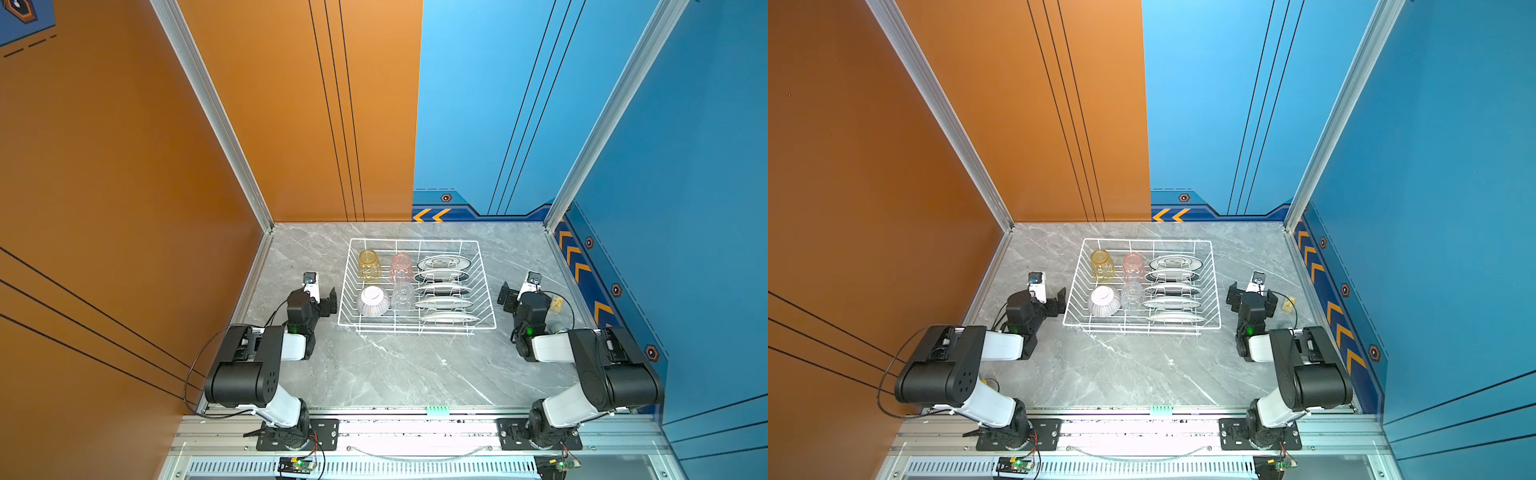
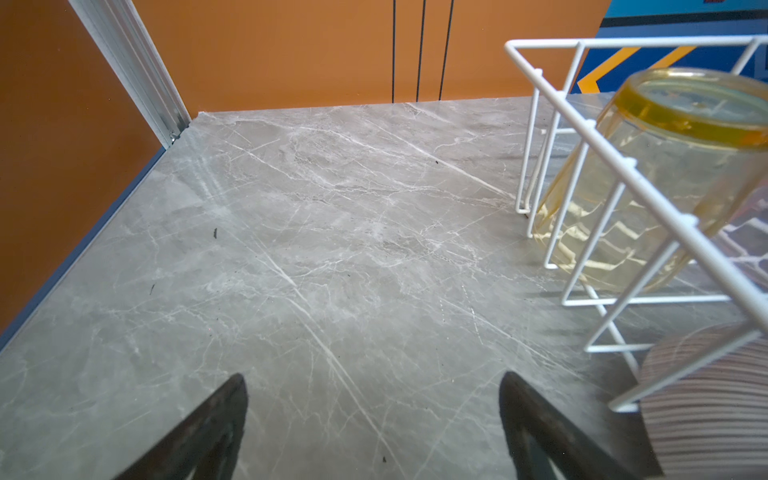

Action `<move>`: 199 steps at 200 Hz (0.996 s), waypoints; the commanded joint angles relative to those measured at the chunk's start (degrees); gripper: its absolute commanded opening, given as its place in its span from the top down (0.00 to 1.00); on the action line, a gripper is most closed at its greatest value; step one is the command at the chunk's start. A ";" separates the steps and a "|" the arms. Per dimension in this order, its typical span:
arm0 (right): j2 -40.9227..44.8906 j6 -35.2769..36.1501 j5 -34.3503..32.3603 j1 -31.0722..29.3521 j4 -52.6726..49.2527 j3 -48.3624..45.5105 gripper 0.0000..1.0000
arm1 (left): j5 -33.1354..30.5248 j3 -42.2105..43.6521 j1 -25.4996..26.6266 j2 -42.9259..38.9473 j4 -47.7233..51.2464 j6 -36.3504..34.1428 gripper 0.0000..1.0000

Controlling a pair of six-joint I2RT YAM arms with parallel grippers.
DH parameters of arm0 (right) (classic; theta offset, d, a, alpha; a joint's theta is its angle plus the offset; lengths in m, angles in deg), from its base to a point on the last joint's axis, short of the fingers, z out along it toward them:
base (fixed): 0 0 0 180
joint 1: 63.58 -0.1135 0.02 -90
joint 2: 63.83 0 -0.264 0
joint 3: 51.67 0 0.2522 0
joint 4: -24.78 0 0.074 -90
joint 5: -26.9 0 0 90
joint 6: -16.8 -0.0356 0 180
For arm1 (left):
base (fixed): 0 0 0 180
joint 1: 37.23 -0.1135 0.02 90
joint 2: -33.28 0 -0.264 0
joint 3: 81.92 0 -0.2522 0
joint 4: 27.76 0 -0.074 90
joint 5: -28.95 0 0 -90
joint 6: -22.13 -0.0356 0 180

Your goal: Unload the mixed dishes from the dish rack

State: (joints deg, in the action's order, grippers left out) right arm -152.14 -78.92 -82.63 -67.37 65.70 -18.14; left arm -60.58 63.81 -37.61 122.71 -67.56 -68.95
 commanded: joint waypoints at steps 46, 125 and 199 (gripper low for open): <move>-0.19 0.10 1.66 0.80 0.08 0.18 0.00 | -1.79 -10.45 1.93 -13.04 24.57 1.12 0.31; 13.20 -0.86 7.03 2.84 -21.01 6.91 0.05 | -2.90 -31.43 25.36 -12.67 40.47 3.61 0.37; 21.30 -4.48 19.85 5.03 -68.43 39.95 0.09 | -6.08 -72.83 35.73 3.31 74.84 -4.20 0.27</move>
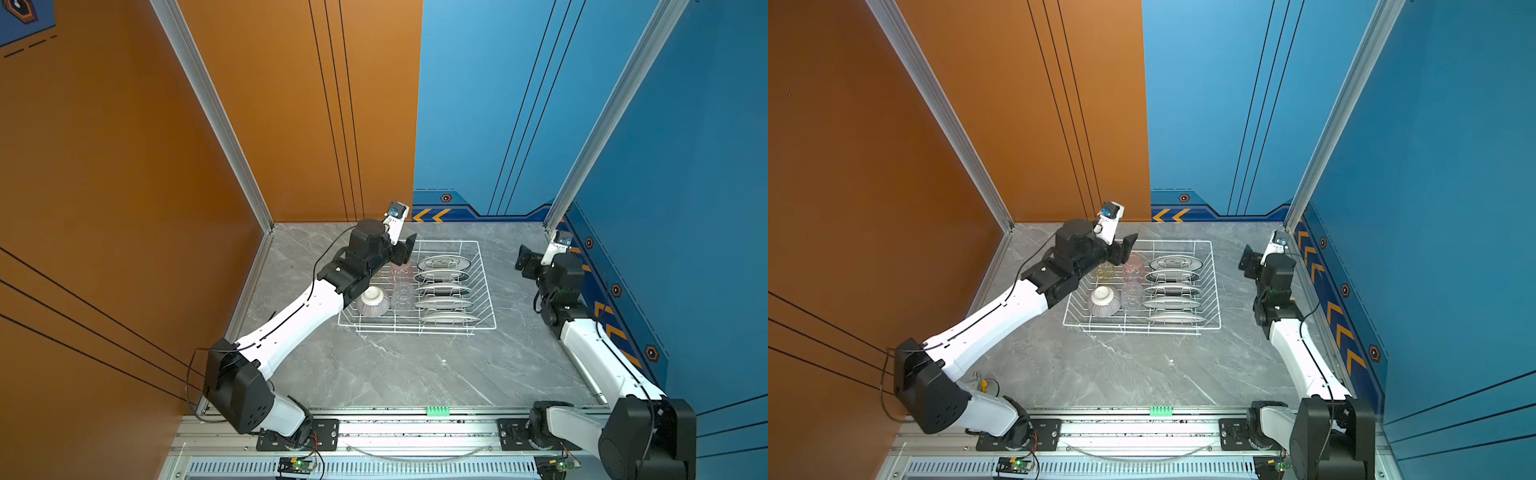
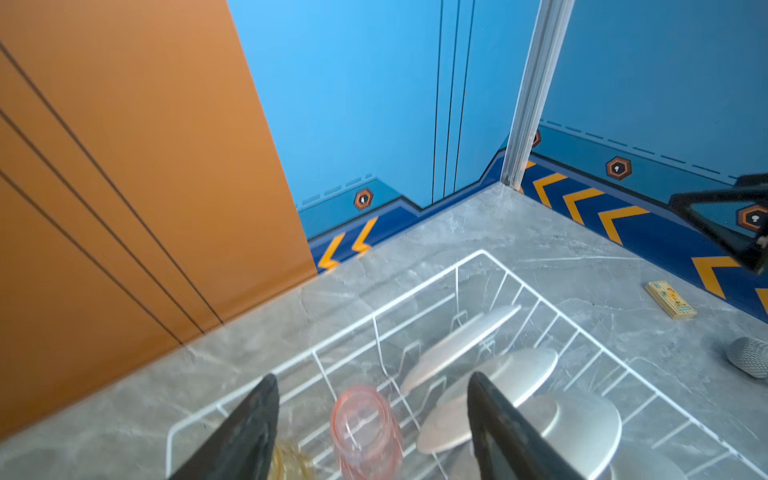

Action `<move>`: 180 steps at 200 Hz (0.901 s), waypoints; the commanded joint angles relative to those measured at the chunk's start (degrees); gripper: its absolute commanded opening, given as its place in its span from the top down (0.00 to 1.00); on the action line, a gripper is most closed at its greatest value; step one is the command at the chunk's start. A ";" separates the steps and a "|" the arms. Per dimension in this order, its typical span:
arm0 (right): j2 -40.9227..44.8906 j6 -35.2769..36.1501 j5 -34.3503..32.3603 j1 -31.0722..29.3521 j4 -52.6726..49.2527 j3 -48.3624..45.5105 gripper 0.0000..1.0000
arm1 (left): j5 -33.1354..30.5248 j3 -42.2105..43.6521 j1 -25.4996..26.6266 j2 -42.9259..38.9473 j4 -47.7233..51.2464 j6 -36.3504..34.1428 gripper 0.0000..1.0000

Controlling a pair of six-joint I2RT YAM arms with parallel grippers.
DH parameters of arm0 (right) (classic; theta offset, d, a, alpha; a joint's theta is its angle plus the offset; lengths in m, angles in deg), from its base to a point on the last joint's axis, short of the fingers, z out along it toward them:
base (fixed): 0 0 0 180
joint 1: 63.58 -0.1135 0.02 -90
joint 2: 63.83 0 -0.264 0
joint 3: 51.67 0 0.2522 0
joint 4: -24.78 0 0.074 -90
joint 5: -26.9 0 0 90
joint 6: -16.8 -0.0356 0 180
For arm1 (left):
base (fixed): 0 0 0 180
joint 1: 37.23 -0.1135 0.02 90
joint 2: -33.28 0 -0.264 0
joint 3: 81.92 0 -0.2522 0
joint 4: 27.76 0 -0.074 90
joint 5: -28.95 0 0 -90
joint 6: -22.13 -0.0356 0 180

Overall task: Unload the mixed dishes from the dish rack
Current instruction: 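Reach the left gripper to the farthest white plate while the right arm rises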

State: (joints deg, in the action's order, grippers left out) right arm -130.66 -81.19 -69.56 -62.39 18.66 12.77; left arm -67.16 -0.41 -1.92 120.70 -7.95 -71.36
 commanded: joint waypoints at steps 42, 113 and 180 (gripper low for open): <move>-6.60 -3.31 18.88 -0.31 -38.34 23.46 0.10 | 6.83 -25.70 1.12 15.79 30.16 -9.68 0.36; -14.87 -5.83 27.07 -3.26 -41.92 30.75 0.09 | 7.87 -49.00 4.93 31.28 48.11 -18.53 0.49; -18.40 -5.90 28.34 -5.57 -41.13 33.43 0.09 | 6.18 -52.72 6.60 35.88 51.69 -24.51 0.47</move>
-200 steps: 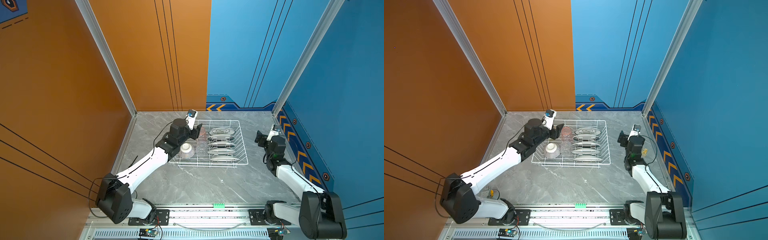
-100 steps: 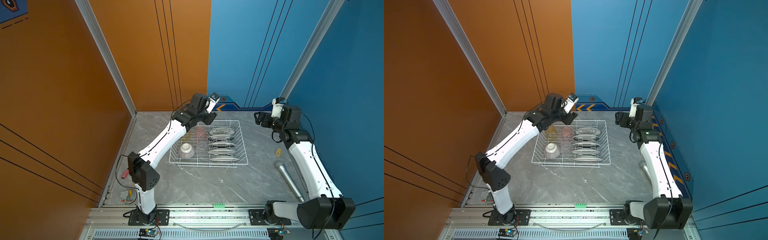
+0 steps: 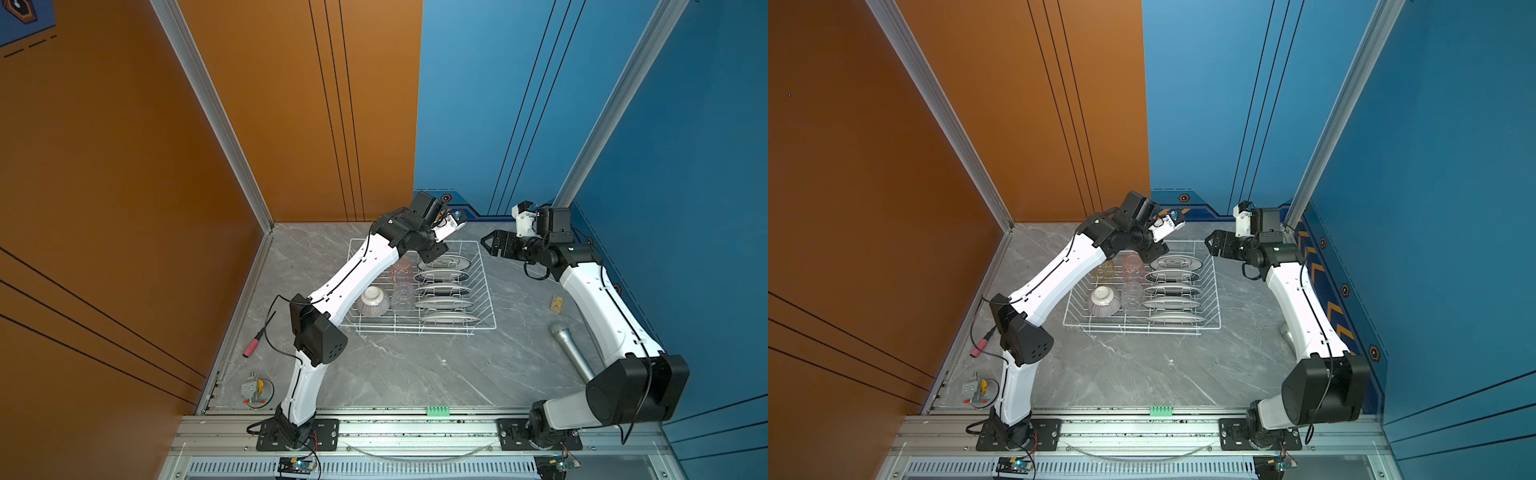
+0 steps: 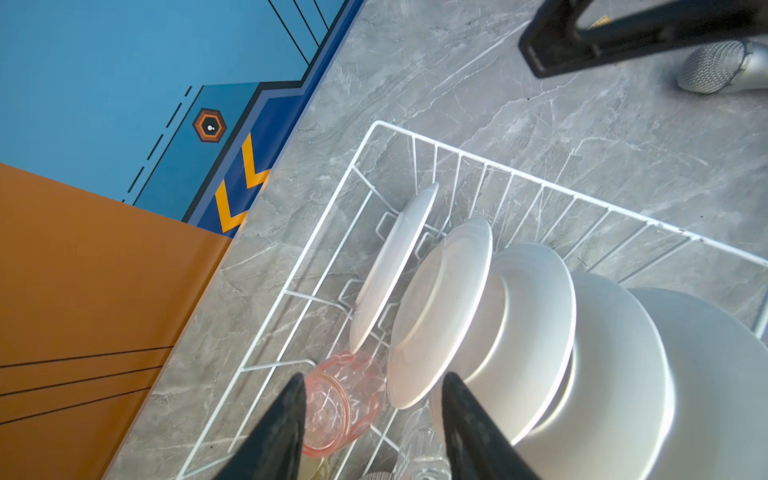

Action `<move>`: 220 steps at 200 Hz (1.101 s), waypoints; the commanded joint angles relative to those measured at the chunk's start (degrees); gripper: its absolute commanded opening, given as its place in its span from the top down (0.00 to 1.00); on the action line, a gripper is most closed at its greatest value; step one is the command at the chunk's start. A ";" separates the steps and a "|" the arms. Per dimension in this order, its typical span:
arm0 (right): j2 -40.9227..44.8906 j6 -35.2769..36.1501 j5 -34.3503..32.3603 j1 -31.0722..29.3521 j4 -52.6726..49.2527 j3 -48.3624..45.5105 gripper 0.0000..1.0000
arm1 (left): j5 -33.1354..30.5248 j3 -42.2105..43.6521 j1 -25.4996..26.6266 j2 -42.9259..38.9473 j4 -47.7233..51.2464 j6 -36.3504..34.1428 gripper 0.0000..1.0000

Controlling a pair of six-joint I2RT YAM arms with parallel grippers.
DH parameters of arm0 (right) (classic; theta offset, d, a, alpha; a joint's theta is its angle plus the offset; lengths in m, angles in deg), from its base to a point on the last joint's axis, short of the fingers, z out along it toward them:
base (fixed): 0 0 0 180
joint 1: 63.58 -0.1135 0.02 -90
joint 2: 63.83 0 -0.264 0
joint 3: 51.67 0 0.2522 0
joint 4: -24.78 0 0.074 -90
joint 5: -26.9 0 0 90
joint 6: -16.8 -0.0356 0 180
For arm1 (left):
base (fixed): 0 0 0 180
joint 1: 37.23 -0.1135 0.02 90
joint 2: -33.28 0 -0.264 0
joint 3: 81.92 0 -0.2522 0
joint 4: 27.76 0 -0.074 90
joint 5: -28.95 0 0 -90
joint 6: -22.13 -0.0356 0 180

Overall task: Unload the mixed dishes from the dish rack
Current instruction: 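Reach the left gripper to the farthest white plate while the right arm rises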

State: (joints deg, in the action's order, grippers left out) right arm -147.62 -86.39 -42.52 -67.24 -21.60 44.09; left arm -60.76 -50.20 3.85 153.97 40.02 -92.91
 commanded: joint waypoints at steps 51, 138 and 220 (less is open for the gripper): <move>-2.17 -0.85 1.33 -1.00 -0.25 2.53 0.09 | -1.18 -6.44 0.91 7.70 3.66 -4.36 0.55; -2.09 -0.45 0.78 -0.65 -0.16 1.50 0.09 | 2.23 -11.21 -0.19 13.49 3.65 -4.02 0.59; -0.94 -0.86 0.60 0.75 0.60 -0.21 0.09 | 2.36 -12.41 -0.88 16.44 3.59 -4.20 0.60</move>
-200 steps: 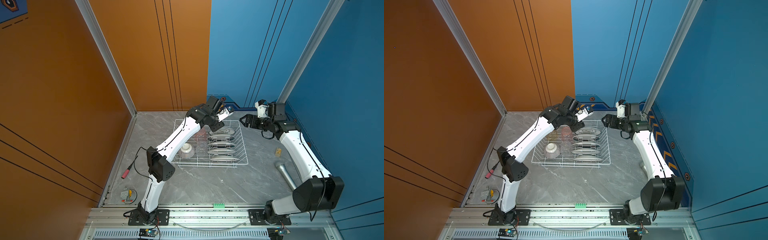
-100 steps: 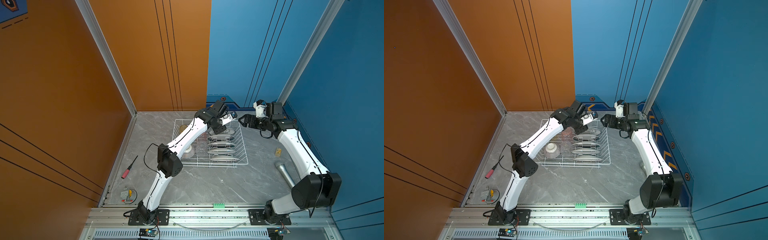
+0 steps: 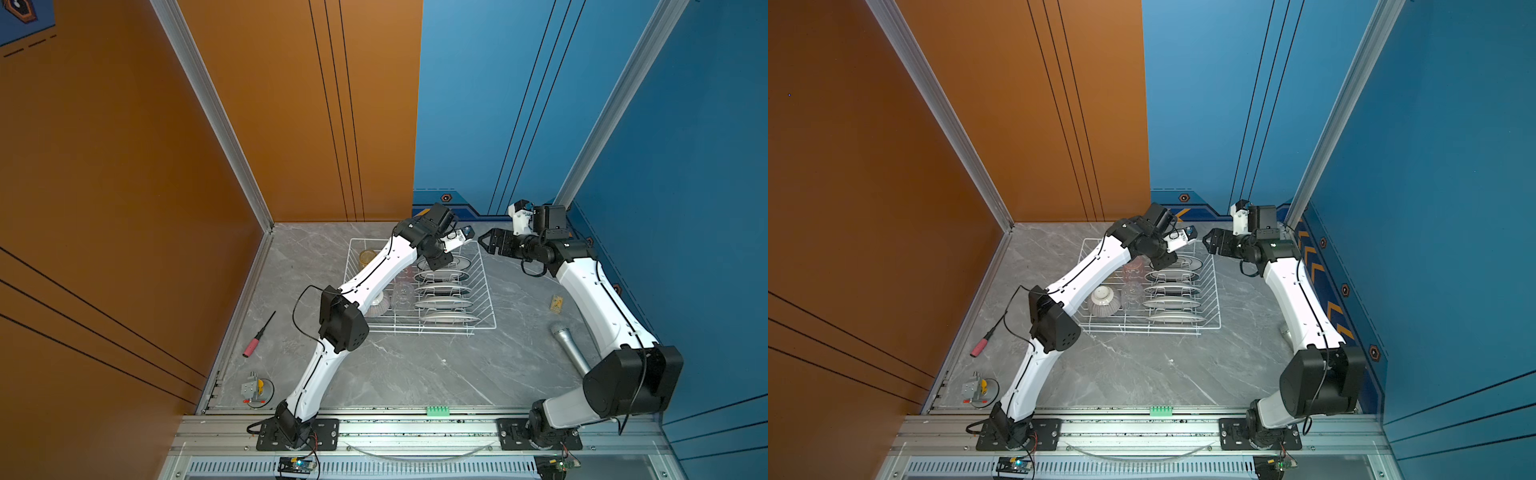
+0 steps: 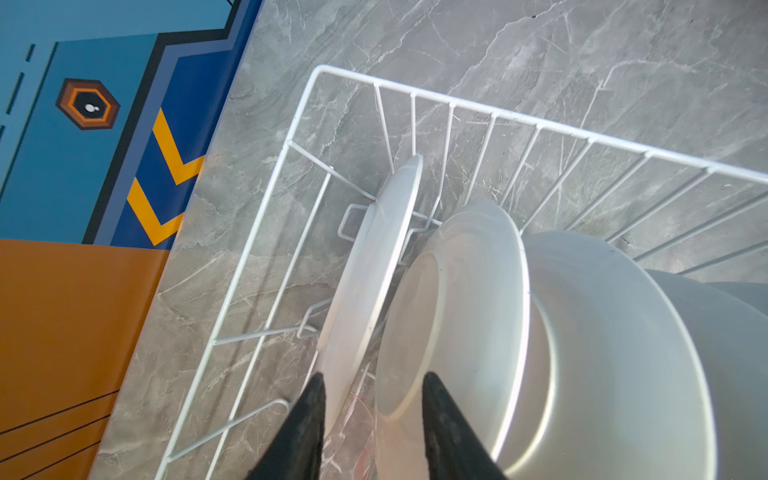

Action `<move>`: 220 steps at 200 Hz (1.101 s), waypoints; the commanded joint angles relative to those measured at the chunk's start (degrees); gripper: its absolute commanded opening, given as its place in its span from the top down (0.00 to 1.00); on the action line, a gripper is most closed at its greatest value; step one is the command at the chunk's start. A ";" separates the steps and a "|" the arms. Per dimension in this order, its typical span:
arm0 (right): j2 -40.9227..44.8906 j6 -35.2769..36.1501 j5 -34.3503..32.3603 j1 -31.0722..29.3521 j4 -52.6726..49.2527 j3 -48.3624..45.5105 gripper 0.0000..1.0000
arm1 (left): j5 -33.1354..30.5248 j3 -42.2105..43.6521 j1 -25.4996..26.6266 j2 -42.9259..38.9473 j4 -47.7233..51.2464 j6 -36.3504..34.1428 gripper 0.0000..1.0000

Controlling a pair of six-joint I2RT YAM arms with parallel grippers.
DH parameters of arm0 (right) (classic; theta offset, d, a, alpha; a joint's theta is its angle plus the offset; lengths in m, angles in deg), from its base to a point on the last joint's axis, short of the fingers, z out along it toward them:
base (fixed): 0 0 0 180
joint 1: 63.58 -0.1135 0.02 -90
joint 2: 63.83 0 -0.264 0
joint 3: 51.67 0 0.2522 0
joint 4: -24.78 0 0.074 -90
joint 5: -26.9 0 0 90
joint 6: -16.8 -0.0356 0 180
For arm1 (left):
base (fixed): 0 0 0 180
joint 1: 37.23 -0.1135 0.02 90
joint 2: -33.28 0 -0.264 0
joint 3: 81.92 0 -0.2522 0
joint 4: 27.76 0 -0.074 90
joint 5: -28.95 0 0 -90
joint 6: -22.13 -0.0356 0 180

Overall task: Unload the mixed dishes from the dish rack
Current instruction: 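Reach the left gripper to the farthest white plate while the right arm rises, then close the left gripper on the rim of the farthest white plate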

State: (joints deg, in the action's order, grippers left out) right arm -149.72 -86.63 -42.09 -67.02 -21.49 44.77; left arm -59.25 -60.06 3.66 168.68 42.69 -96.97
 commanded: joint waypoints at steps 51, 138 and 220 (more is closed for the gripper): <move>1.79 -0.98 0.44 1.01 0.96 -2.08 0.09 | 0.92 -4.64 -1.47 4.12 0.95 -0.34 0.60; 2.68 -1.36 0.74 1.59 1.26 -3.30 0.09 | 1.52 -5.71 -2.16 6.03 0.70 -1.20 0.65; 3.61 -1.60 1.49 2.21 1.27 -3.90 0.09 | 2.54 -5.83 -2.16 6.73 0.62 -2.24 0.71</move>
State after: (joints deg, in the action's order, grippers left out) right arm -148.30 -87.24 -41.83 -65.25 -20.86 41.84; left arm -57.96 -64.34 1.82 174.36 42.65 -98.37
